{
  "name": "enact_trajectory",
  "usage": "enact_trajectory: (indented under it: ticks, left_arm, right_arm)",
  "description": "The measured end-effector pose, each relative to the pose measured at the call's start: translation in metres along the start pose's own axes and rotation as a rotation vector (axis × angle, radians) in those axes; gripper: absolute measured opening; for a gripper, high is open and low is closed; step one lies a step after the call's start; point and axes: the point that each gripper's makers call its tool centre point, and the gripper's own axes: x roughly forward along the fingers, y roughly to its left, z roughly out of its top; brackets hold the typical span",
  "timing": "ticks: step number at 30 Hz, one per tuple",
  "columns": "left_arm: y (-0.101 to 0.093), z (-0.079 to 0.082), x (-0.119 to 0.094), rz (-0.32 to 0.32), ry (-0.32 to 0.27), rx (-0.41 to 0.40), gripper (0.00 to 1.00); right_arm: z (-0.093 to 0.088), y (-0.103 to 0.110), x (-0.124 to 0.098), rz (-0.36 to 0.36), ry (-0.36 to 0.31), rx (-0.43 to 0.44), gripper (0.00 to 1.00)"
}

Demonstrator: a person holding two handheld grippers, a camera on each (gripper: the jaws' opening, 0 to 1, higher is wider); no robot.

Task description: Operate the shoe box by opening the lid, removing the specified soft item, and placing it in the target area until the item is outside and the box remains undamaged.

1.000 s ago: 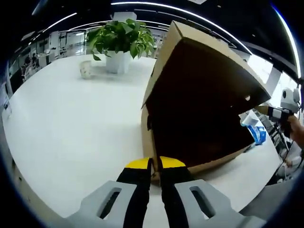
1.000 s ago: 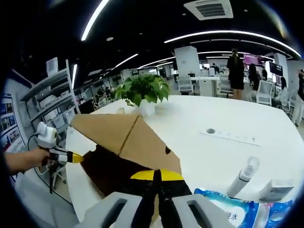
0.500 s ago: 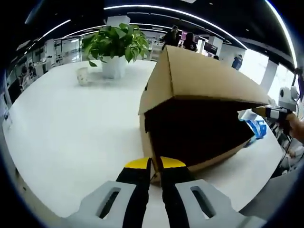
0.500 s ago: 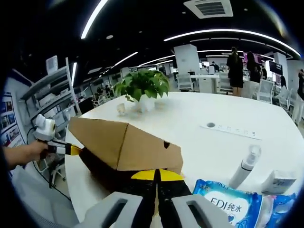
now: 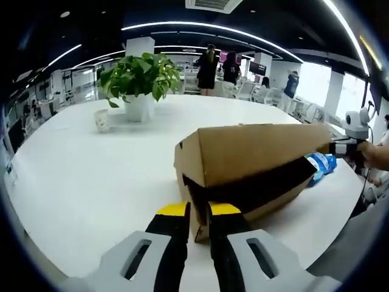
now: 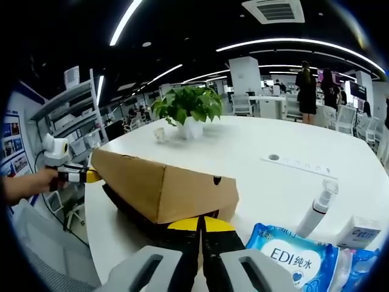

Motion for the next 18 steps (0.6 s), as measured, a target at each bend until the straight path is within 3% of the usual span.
enact_trajectory:
  ticks: [18]
  left_arm:
    - [-0.002, -0.015, -0.004, -0.019, 0.023, 0.059, 0.16]
  right_arm:
    - [-0.031, 0.013, -0.007, 0.056, 0.051, -0.126, 0.06]
